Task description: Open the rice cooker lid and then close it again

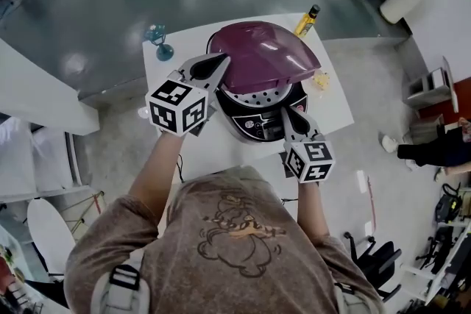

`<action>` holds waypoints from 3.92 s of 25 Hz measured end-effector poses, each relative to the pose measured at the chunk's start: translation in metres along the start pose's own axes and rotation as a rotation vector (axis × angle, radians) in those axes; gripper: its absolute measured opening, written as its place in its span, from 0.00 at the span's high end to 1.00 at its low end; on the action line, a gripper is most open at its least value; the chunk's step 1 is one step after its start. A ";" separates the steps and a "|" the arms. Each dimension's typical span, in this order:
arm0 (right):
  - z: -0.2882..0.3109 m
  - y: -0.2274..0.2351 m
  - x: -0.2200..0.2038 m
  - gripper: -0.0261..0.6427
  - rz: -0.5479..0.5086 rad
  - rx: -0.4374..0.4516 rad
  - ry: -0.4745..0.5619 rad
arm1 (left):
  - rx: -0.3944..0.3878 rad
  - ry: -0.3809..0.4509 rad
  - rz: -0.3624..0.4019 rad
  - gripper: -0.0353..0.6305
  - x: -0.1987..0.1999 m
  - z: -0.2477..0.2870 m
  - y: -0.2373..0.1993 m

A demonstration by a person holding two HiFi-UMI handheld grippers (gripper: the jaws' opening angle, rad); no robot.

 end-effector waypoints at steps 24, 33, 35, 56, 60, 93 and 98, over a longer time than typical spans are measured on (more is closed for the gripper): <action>0.000 0.000 -0.002 0.95 -0.001 0.010 0.002 | 0.025 0.134 -0.032 0.92 0.050 0.015 -0.041; -0.001 -0.001 0.000 0.95 0.004 0.013 0.000 | 0.036 0.148 -0.003 0.92 0.067 0.023 -0.057; -0.001 -0.001 0.000 0.95 0.002 0.011 0.001 | 0.035 0.150 -0.002 0.92 0.070 0.025 -0.061; -0.001 -0.004 -0.001 0.95 -0.022 -0.023 0.011 | 0.057 0.228 -0.010 0.92 0.091 0.040 -0.126; -0.002 -0.005 -0.001 0.95 -0.020 -0.022 0.011 | 0.080 0.220 0.010 0.92 0.095 0.040 -0.131; 0.000 -0.002 -0.002 0.95 -0.012 -0.007 0.009 | -0.048 0.326 0.062 0.78 0.104 -0.007 -0.121; 0.001 -0.003 -0.003 0.95 -0.014 -0.012 0.011 | -0.090 0.318 0.088 0.64 0.104 -0.003 -0.117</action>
Point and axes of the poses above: the fingertips, and each gripper's own axes: z forward along the fingers, y to its right, x out of its top, the point moved 10 cm from there along -z, backward along the fingers, and after that the axes turned 1 degree about -y, right-handed, at the moved point
